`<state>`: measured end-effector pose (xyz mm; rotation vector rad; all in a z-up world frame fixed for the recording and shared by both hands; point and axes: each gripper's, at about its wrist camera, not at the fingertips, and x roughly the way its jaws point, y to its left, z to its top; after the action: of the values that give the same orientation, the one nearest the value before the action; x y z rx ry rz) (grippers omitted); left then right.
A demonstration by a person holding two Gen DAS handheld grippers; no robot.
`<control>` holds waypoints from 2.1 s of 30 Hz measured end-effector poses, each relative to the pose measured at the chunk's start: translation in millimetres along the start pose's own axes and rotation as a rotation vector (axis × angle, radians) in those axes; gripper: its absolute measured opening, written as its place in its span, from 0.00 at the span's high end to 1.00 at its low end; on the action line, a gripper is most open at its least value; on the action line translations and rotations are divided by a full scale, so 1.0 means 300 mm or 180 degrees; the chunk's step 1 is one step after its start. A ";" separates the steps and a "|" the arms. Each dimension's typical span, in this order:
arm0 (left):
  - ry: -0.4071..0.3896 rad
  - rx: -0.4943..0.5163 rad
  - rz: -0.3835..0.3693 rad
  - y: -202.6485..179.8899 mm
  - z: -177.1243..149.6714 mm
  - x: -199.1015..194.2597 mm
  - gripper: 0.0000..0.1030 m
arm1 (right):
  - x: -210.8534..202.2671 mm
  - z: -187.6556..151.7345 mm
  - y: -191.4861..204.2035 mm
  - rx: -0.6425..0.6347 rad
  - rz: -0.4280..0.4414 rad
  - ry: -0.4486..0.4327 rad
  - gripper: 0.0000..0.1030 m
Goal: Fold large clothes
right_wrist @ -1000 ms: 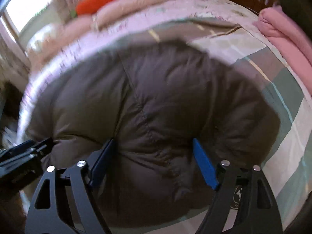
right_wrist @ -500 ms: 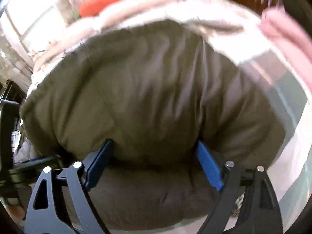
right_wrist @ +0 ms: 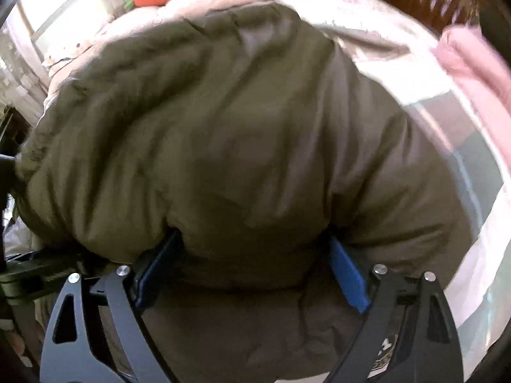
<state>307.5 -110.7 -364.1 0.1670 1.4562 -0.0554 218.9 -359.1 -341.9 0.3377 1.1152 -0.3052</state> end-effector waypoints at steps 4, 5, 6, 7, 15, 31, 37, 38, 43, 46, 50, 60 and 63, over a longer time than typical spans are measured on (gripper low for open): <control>0.0027 0.0030 -0.0012 0.021 -0.010 0.002 0.17 | 0.006 -0.062 -0.130 0.0379 0.0231 -0.0097 0.14; 0.0021 0.0034 -0.0005 0.020 -0.009 0.004 0.17 | -0.008 -0.077 -0.154 0.0449 0.0222 -0.0124 0.19; 0.0015 0.0033 -0.0007 0.030 -0.007 0.006 0.16 | -0.030 -0.086 -0.172 0.0563 0.0256 -0.0170 0.21; 0.0006 0.0022 -0.0016 0.035 -0.006 0.008 0.16 | -0.060 -0.085 -0.190 0.0679 0.0382 -0.0249 0.21; 0.0030 -0.0001 -0.0007 0.060 -0.014 -0.005 0.16 | -0.002 0.014 -0.264 0.0697 0.0065 -0.0100 0.20; 0.0052 -0.0002 0.0071 0.017 -0.010 0.036 0.16 | 0.152 -0.001 -0.240 0.0296 -0.0015 0.0240 0.12; 0.0027 -0.0008 0.0069 0.060 -0.027 0.085 0.15 | 0.157 -0.055 -0.231 0.0287 -0.0069 0.0157 0.12; 0.0019 -0.0009 0.0066 0.059 -0.025 0.078 0.15 | 0.156 -0.059 -0.229 0.0288 -0.0071 0.0152 0.11; 0.0018 -0.0095 0.0067 0.025 -0.033 -0.028 0.24 | 0.038 -0.122 -0.239 0.0531 0.0112 -0.0078 0.12; -0.0546 0.0150 -0.0210 -0.079 -0.055 -0.242 0.13 | -0.092 -0.188 -0.339 0.0947 0.0361 -0.0484 0.11; -0.0709 0.0704 -0.0485 -0.309 -0.057 -0.312 0.09 | -0.128 -0.224 -0.457 0.1453 0.0610 -0.0529 0.11; -0.0333 0.0884 -0.0390 -0.640 0.092 -0.087 0.08 | -0.075 -0.176 -0.534 0.1418 0.0679 -0.0267 0.11; -0.0263 0.0817 -0.0323 -0.673 0.162 -0.037 0.02 | -0.019 -0.203 -0.527 0.1341 0.0576 -0.0113 0.11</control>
<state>326.1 -317.9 -364.0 0.2966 1.3711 -0.3291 103.1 -477.3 -378.6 0.7989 0.9727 -0.3833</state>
